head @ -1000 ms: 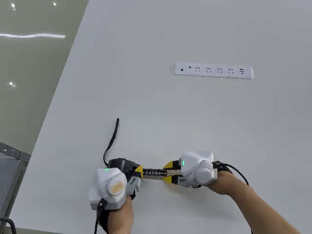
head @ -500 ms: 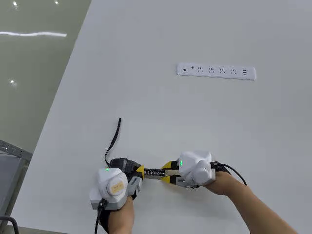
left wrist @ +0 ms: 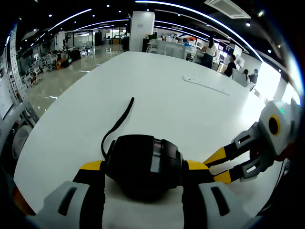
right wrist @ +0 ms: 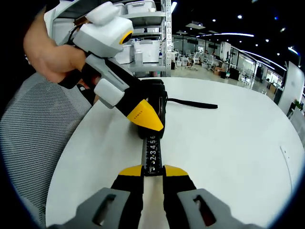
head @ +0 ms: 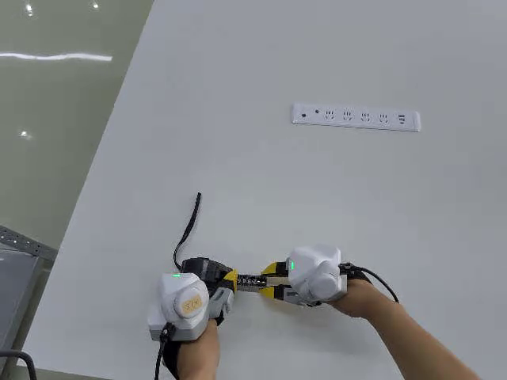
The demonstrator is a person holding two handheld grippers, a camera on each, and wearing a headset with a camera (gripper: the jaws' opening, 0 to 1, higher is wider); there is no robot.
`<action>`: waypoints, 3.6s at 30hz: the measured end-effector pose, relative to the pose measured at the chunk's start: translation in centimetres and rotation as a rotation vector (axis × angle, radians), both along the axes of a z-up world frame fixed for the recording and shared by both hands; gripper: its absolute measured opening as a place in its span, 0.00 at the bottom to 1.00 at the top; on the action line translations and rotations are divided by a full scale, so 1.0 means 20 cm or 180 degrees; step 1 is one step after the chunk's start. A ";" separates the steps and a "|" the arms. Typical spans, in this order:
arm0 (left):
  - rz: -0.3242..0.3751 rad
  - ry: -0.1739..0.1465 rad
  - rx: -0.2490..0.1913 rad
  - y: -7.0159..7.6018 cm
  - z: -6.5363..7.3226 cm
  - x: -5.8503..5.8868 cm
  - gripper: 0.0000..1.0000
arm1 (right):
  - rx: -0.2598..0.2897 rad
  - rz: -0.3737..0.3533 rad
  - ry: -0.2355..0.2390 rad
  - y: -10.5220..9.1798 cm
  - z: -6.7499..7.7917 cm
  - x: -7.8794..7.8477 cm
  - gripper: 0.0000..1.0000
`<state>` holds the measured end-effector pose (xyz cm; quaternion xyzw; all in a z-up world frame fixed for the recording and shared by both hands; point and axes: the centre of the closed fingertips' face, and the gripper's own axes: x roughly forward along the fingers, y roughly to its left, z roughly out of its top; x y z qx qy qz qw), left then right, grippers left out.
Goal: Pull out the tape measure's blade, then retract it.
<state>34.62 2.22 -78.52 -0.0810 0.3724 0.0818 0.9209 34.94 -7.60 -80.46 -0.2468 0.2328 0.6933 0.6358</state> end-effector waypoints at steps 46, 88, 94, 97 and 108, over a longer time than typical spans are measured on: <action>0.0048 -0.0046 -0.0087 0.03 0.00 0.00 0.63 | 0.0049 0.0129 -0.0009 0.20 -0.03 -0.02 0.13; -0.0007 -0.0056 -0.0100 0.04 0.01 0.00 0.63 | 0.0063 0.0061 0.0032 0.29 -0.04 -0.03 0.14; -0.0024 -0.0047 -0.0109 0.04 0.01 -0.01 0.64 | 0.0091 0.0019 0.0040 0.29 -0.04 -0.03 0.14; -0.0022 -0.0039 -0.0121 0.04 0.00 0.00 0.64 | 0.0092 0.0019 0.0038 0.29 -0.04 -0.04 0.14; -0.0016 0.0016 -0.0232 0.04 -0.01 -0.01 0.65 | 0.0062 0.0026 0.0013 0.30 -0.05 -0.03 0.15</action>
